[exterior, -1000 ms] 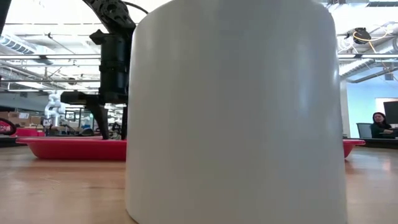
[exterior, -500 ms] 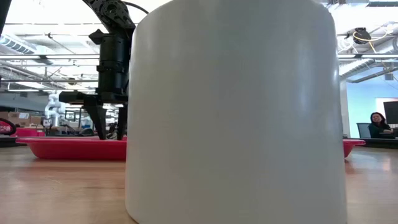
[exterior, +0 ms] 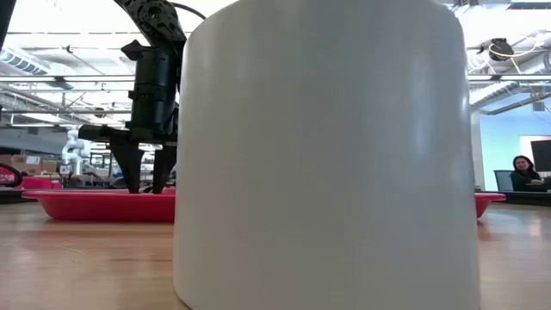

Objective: Pick and place plate/cup/fork/spoon on tray
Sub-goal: Adjust the green spoon on the orange tray

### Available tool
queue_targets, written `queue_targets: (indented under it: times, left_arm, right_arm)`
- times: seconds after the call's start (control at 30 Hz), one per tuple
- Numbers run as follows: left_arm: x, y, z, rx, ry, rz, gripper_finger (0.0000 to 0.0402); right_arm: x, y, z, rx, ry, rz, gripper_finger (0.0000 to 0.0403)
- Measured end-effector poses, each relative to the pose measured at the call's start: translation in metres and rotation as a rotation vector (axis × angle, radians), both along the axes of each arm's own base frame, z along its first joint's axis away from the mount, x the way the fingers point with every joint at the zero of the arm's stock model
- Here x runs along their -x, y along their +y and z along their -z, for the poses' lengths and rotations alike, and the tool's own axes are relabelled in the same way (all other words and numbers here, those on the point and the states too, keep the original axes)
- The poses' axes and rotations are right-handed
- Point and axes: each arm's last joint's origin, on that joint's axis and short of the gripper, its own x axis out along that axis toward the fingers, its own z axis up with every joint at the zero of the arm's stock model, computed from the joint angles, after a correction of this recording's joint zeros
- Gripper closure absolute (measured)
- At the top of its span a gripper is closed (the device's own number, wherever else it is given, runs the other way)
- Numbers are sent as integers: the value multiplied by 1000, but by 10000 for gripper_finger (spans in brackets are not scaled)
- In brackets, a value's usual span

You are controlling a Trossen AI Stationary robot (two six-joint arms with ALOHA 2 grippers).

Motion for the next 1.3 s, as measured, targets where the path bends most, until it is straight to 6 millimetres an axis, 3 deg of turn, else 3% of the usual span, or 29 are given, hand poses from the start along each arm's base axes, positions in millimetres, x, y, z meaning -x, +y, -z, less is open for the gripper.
queue_targets:
  times: [1.13, 1.3]
  left_arm:
    - [-2, -8, 0, 27, -15, -4, 256]
    - [-1, -8, -8, 29, -50, -16, 256]
  right_arm:
    - [0, 0, 0, -3, -4, 5, 303]
    - [0, 0, 0, -3, -4, 5, 303]
